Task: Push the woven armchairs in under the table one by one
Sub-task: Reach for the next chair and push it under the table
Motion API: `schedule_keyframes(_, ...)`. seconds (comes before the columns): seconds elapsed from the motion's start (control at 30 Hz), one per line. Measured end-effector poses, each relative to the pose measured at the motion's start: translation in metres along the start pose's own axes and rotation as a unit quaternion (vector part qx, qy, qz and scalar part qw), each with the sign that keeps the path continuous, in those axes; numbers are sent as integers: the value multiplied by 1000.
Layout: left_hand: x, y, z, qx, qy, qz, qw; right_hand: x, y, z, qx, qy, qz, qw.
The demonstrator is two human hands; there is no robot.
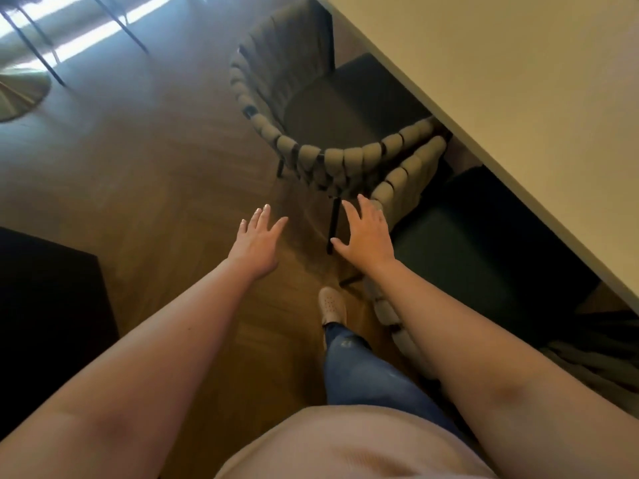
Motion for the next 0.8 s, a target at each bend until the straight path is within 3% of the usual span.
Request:
schedule_keyframes(0.17, 85, 82, -29, 25, -20, 6, 999, 96, 48, -2, -6, -31, -19, 999)
schedule_keyframes(0.33, 147, 118, -46, 74, -61, -16, 995, 158, 60, -6, -25, -36, -52, 998)
schedule_keyframes(0.53, 216, 140, -86, 166, -104, -24, 980, 204, 33, -20, -52, -69, -166, 982)
schedule_keyframes(0.63, 260, 152, -107, 215, -120, -31, 969, 229, 21, -33, -76, -90, -196, 974)
schedule_keyframes(0.8, 321, 169, -140, 322, -186, -72, 926, 274, 5, -74, -20, -168, -210, 963)
Point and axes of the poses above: each hand's wrist, its own x-axis towards the middle knuckle, its own y-axis out of the back of the hand, z = x × y, the point moved 6 cm from there along x, towards the middle knuckle, and after that the axes turned 10 degrees about -z, right-handed, at the moved point
